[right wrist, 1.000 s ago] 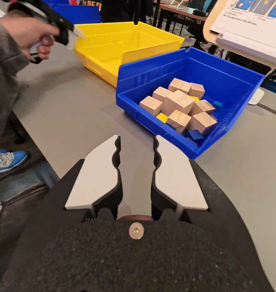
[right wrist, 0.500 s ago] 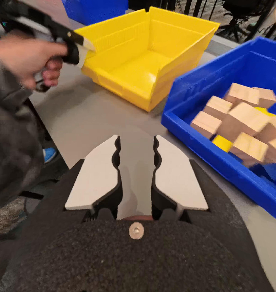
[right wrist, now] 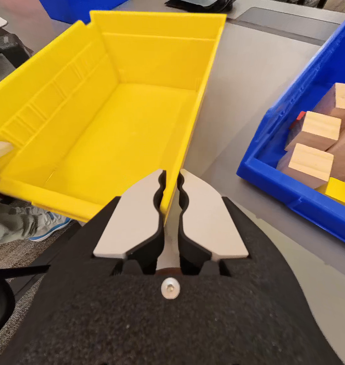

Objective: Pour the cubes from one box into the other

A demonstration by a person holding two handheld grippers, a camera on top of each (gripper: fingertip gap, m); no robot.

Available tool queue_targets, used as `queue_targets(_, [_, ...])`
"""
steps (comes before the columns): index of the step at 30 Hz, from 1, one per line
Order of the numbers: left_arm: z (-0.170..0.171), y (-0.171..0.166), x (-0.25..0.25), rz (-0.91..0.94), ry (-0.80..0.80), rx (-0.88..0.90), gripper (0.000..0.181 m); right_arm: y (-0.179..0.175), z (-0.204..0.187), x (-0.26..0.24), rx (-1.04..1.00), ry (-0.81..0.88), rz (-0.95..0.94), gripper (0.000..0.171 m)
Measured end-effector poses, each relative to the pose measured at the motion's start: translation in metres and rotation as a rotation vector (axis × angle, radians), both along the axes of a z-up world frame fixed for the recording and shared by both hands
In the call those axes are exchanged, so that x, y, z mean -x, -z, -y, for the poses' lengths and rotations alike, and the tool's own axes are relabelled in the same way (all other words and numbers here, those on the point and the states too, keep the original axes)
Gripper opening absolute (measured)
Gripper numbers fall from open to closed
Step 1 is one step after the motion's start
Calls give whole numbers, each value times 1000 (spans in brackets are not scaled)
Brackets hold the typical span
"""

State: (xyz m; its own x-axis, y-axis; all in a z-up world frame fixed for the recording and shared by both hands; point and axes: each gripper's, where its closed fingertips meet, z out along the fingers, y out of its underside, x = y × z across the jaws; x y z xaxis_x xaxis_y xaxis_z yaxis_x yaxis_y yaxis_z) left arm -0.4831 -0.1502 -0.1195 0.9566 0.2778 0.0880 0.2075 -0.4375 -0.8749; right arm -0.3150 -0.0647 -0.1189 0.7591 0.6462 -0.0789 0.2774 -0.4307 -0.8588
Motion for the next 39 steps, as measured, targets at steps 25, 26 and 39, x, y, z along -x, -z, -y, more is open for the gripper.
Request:
queue_targets(25, [-181,-162,-470,-22,613,-327,4,-191,-68,-492,-409,771,-8,5])
queue_targets(26, [-189,-145,-493,-18,625,-287,4,-172,-75,-515,-361,794,6,5])
queue_targets(39, [-212,9,-582,-59,629,-31,4,4,-109,-605,-31,747,-63,5])
